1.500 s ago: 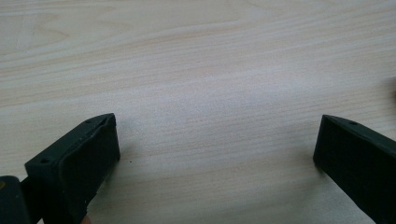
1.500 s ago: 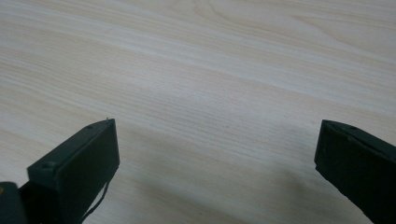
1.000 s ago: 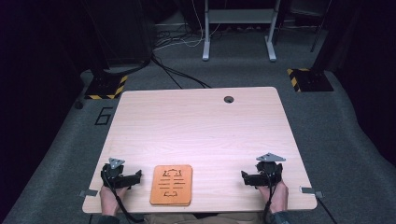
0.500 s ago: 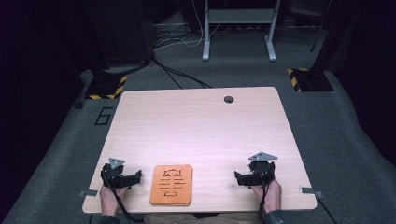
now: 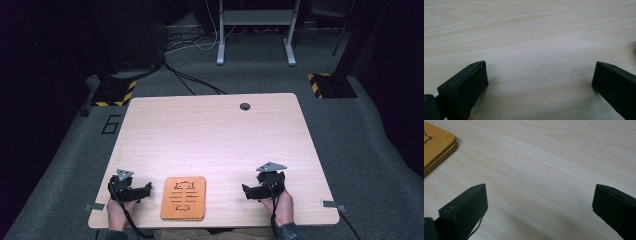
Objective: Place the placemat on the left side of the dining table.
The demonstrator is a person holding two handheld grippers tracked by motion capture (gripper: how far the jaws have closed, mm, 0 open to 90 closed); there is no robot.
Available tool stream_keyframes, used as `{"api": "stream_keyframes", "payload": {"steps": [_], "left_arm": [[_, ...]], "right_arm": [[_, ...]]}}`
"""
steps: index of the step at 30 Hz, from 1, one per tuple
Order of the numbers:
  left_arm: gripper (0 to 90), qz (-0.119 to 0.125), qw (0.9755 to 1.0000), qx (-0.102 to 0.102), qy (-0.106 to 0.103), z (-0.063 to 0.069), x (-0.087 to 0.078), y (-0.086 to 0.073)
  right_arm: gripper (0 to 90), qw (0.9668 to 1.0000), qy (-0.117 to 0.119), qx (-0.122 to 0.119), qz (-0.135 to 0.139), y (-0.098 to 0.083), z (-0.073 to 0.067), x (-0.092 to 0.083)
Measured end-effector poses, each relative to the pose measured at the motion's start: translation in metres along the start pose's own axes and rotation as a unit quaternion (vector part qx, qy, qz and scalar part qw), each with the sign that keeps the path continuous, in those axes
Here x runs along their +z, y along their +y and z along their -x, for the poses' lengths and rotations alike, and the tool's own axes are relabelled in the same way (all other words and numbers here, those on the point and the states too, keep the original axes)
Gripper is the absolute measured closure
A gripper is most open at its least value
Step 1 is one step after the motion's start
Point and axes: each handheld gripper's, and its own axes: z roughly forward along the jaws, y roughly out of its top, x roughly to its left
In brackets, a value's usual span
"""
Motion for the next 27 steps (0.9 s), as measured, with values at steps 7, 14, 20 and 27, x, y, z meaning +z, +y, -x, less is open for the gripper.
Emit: {"api": "stream_keyframes", "payload": {"steps": [7,14,20,27], "left_arm": [[0.1,-0.001,1.0,-0.001,0.0,0.0,0.0,0.0],[0.1,-0.001,1.0,-0.001,0.0,0.0,0.0,0.0],[0.1,-0.001,1.0,-0.001,0.0,0.0,0.0,0.0],[0.2,-0.001,1.0,-0.001,-0.001,0.0,0.0,0.0]], "right_arm": [[0.0,0.9999,0.012,-0.006,0.0,0.007,-0.009,0.002],[0.0,0.9997,0.02,-0.012,-0.001,0.013,-0.016,0.005],[0.0,0.9993,0.028,-0.025,-0.001,0.02,-0.026,0.009],[0.0,0.9988,0.037,-0.031,-0.006,0.024,-0.036,0.012]]}}
